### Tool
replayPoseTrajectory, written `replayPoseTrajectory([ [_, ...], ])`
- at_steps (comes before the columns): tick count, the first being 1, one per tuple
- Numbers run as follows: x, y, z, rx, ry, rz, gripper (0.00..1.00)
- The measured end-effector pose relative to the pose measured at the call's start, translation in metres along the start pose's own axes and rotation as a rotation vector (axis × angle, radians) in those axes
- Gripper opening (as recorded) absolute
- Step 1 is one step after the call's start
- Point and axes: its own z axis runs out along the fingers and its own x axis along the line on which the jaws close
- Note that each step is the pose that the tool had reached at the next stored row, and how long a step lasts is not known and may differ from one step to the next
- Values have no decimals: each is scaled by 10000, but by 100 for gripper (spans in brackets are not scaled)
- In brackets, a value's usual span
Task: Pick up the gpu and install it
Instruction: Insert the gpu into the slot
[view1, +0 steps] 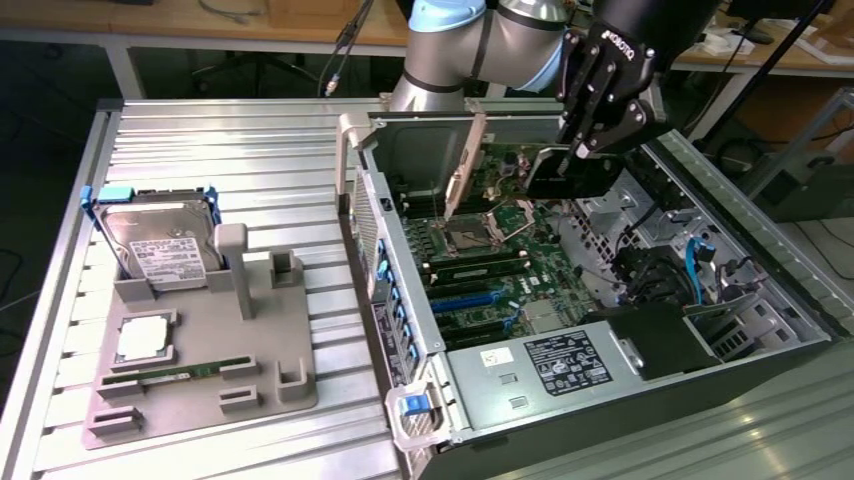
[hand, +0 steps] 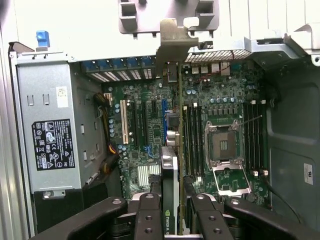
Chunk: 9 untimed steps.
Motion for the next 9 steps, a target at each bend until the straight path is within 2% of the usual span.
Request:
replayPoseTrajectory([
  [9, 0, 0, 13, 0, 0, 0, 27],
])
